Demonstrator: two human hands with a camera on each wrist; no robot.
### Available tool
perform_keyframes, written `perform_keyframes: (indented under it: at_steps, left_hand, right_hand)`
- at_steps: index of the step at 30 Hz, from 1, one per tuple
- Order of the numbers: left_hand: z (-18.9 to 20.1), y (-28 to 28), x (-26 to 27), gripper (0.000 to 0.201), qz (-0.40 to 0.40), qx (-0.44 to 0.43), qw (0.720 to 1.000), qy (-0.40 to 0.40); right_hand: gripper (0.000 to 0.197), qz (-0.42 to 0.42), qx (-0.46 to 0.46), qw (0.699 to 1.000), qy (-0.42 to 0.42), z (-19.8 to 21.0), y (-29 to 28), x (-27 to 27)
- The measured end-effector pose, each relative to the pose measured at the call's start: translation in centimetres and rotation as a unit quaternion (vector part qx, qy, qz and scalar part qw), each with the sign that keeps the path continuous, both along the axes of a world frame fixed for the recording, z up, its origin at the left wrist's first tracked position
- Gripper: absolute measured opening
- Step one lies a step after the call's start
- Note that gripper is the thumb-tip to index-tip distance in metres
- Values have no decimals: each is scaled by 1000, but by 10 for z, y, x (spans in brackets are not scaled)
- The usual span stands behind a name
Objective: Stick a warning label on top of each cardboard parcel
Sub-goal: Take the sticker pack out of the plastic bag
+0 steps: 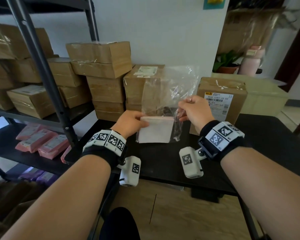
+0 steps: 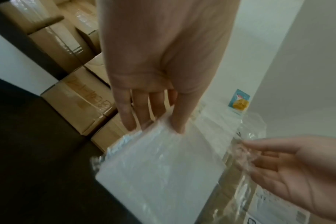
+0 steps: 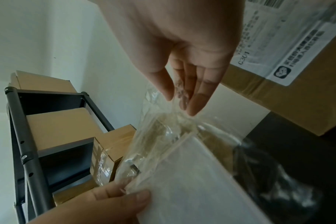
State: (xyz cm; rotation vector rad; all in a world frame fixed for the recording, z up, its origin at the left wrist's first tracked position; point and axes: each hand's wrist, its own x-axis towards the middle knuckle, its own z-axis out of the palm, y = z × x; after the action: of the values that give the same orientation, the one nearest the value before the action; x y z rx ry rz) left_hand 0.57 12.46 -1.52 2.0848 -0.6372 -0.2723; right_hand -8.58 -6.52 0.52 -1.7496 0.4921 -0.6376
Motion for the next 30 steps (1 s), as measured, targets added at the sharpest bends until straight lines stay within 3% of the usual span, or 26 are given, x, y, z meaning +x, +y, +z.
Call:
perform_keyframes:
  at_steps: [3, 7, 11, 20, 24, 27, 30]
  left_hand:
    - [4, 2, 3, 13, 54, 10, 992, -111]
    - [5, 7, 4, 10, 120, 35, 964, -232]
    - [0, 13, 2, 14, 93, 142, 939, -301]
    - [-31, 6, -9, 33, -82, 427, 873, -224]
    - [-32, 1, -10, 37, -103, 461, 854, -218]
    - [-26, -2, -9, 10, -101, 441, 874, -179]
    - [-27, -9, -6, 22, -55, 389, 902, -181]
  right_hand:
    - [15, -7, -17, 1000, 11, 1, -4, 2]
    - [46, -27, -42, 998, 50, -2, -3, 7]
    - [66, -38, -34, 997, 66, -9, 2, 10]
    - [32, -80, -88, 992, 43, -18, 10, 2]
    - [30, -49, -113, 989, 78, -23, 10, -5]
    - [24, -15, -175, 969, 174, -27, 4, -6]
    - [34, 34, -215, 925, 312, -34, -4, -6]
